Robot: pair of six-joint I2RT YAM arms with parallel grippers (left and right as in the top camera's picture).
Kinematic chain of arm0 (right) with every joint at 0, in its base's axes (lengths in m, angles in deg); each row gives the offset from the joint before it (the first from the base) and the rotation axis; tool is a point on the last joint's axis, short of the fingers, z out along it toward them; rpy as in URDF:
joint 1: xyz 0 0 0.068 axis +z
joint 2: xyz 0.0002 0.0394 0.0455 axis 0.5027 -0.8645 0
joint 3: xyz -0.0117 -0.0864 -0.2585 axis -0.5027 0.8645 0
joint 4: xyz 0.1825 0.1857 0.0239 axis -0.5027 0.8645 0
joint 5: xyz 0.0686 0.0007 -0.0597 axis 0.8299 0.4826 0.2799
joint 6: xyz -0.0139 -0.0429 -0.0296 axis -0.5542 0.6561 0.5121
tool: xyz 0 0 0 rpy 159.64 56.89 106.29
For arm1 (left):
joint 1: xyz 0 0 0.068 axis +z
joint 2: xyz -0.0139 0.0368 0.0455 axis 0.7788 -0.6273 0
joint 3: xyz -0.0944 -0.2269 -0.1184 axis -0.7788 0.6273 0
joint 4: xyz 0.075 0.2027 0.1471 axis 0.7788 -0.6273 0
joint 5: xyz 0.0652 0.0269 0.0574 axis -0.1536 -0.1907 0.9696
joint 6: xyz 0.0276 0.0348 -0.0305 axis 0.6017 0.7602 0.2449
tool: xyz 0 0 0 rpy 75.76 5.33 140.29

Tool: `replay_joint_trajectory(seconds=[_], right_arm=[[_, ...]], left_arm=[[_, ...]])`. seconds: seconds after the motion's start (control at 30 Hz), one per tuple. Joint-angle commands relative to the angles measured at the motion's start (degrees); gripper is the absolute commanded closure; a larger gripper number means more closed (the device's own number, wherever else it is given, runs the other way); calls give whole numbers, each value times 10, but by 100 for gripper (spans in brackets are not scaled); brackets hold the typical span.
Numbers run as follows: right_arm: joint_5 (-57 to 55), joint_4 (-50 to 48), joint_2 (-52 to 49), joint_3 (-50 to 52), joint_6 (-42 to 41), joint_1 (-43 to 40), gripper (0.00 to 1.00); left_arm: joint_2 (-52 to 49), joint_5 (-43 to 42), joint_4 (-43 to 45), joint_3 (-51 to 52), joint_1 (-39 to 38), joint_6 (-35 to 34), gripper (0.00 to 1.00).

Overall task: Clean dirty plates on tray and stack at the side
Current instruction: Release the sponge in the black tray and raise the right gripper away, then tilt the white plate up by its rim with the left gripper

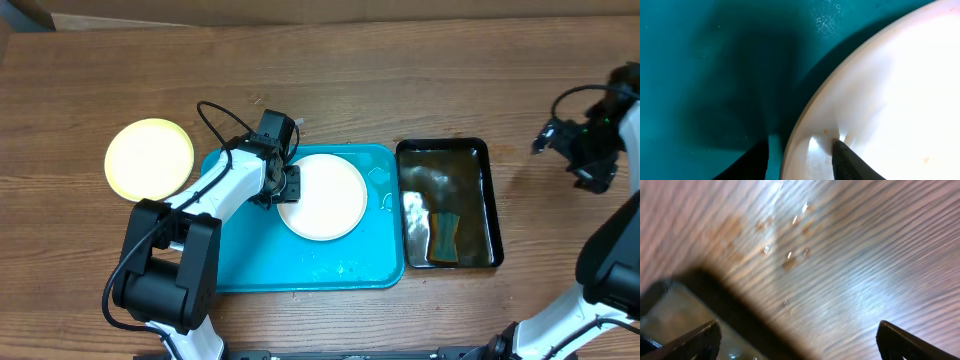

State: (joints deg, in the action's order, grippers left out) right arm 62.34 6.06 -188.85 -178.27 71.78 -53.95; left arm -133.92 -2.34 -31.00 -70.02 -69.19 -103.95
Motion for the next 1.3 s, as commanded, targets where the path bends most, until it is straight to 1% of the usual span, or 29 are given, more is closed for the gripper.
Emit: replay_joint_trajectory(seconds=[0.0,0.07,0.17,0.23,0.27,0.33,0.4,0.5,0.8,0.9,1.0,1.1,1.27], right_arm=[[6,-21,3,-10,-2,-17,0],[6,-40,3,-10,-2,-25,0],[6,-69,3,-10,-2,-29,0],[6,-83,3,-10,-2,-29,0],[6,-89,3,-10,-2,-29,0],[6,-102,3,-10,-2,-29,0],[6,-110,3,-10,-2,-29,0],[6,-112,3,-10,-2,-29,0],[6,-112,3,-10,-2,-29,0],[6,-112,3,-10,-2,-29,0],[6,-112,3,-10,-2,-29,0],[6,-112,3,-10,-2,-29,0],[6,-112,3,-10,-2,-29,0]], left_arm=[[-12,-1,0,21,-4,-4,58],[-12,-1,0,22,-4,-4,60],[-13,-1,-1,22,-4,-4,70],[-13,-1,-2,22,-4,-4,76],[-14,-1,-2,22,-4,-4,81],[-14,-1,-2,22,-4,-4,96],[-13,-16,-12,18,-4,-3,96],[-9,-40,-52,-14,3,6,96],[-5,-39,-193,-199,21,31,96],[-5,-38,-222,-255,18,31,96],[-5,-24,-232,-299,8,31,96],[-5,10,-232,-335,-13,30,96],[-5,81,-199,-358,-67,30,96]])
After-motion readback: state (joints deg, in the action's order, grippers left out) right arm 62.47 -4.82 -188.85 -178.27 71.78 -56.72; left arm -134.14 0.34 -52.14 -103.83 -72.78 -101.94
